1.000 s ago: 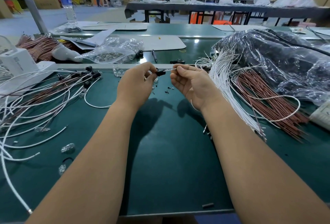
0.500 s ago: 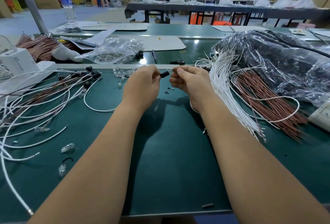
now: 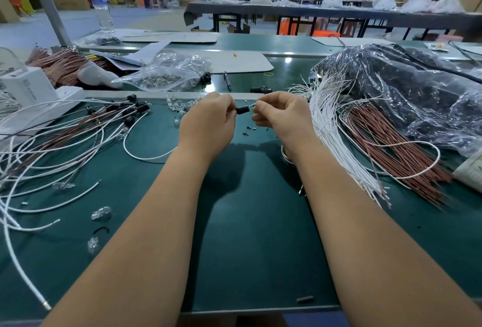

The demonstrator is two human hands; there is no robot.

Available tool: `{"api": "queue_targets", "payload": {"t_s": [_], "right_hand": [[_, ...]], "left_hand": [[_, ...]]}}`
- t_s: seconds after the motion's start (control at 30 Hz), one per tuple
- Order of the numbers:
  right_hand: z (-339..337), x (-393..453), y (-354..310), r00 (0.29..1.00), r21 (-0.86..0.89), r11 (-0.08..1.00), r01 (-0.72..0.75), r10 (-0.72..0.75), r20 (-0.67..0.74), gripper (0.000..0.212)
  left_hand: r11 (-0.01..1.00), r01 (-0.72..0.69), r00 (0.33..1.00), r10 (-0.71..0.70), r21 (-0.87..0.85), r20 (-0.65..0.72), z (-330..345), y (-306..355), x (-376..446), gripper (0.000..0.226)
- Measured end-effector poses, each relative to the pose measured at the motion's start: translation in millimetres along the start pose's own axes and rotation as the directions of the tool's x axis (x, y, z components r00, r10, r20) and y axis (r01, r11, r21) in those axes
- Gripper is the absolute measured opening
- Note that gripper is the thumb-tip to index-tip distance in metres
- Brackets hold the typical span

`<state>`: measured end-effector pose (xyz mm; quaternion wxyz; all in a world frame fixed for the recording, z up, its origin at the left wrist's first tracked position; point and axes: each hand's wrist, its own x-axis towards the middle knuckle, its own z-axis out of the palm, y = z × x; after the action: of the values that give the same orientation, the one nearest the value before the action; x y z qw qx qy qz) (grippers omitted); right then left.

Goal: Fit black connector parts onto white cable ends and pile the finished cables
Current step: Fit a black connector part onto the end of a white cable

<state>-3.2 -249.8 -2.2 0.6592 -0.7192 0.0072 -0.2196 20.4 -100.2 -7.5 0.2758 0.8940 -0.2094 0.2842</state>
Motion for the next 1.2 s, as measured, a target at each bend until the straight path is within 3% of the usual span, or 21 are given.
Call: {"api": "queue_targets", "payload": {"t_s": [0.37,0.83,1.2], "right_hand": [[1,3,5,0.999,-0.103,0.994,0.037,-0.036,0.017,0.024],[3,4,9,0.997,-0.199,0.977,0.077,-0.076,0.015,0.022],[7,1,4,0.996,0.096,0.994,-0.059,0.052,0.073,0.018]], "left_hand": [[0.973,0.074,0.997,-0.076,-0.22,0.0,0,0,1,0.01],[0.936,0.12,0.993,-0.109,-0.332,0.052,5,3,1,0.008],[0.863,0.217,0.974,-0.159,-0.456,0.163,11,4,2,0.006]]}}
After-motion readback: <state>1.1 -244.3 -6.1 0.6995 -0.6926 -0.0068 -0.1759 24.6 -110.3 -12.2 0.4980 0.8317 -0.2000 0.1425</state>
